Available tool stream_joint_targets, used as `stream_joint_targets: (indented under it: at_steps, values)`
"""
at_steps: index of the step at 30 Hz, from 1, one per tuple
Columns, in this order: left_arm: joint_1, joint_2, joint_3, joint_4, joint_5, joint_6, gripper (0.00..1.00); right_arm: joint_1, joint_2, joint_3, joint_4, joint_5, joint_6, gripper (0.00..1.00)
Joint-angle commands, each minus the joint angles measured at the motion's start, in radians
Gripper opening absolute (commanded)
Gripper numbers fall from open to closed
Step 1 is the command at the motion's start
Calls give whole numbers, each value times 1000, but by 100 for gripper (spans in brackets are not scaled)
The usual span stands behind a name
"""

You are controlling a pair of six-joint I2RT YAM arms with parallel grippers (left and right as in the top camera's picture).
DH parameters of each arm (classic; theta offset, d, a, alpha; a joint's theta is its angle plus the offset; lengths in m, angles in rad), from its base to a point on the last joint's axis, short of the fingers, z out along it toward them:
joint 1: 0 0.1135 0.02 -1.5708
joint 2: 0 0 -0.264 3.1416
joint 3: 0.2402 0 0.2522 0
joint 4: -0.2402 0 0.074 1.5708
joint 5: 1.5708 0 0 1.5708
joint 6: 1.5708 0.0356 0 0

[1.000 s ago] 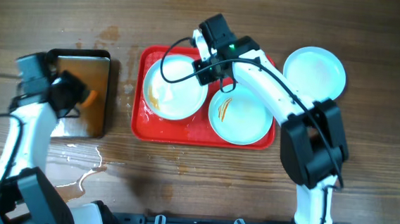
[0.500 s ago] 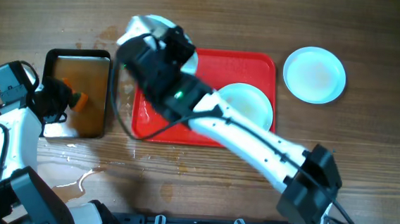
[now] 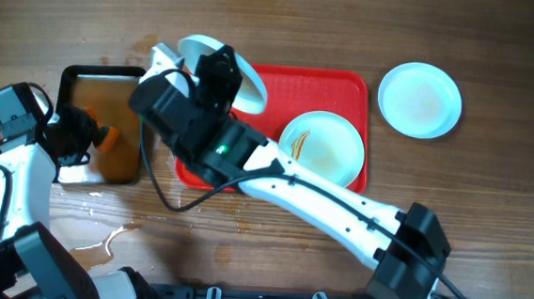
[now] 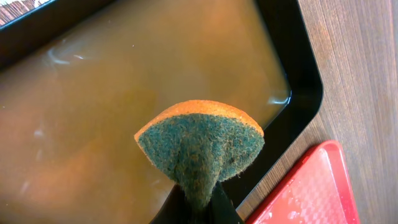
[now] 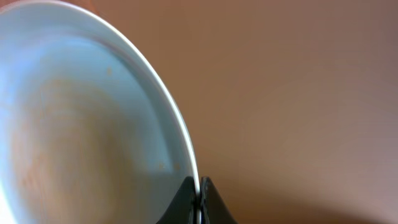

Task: Clean dirty plates on tray and stack at the side
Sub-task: 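Lift the left plate with the right gripper and carry it right, then set the plate on the stack right of the tray, right gripper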

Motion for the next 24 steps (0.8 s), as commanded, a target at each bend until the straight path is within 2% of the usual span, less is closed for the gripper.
stream_joint_targets:
  at_steps: [1,2,3,6,8,9,13,19,24]
  values:
    - [3,-6,-3,-4,16,-6,4,-103,-30,14,-193,-240,451,4]
    - [3,-6,-3,-4,16,-6,4,-133,-30,14,-240,-320,536,4]
    - [3,-6,-3,-5,16,-6,4,-198,-30,14,-306,-483,673,4]
    - [3,-6,-3,-5,16,-5,4,-358,-30,14,-352,-829,803,4]
    - [3,-6,-3,-8,16,-5,4,-489,-30,14,-380,-985,889,4]
    - [3,-6,-3,-13,16,2,4,-616,-30,12,-428,-1065,919,4]
    - [3,-6,-3,-13,16,2,4,-875,-30,-19,-502,-1076,928,4]
    - [3,-6,-3,-16,16,2,4,-1155,-30,-61,-501,-1217,882,4]
    - [3,-6,-3,-15,15,2,4,-1328,-30,-141,-456,-1228,883,4]
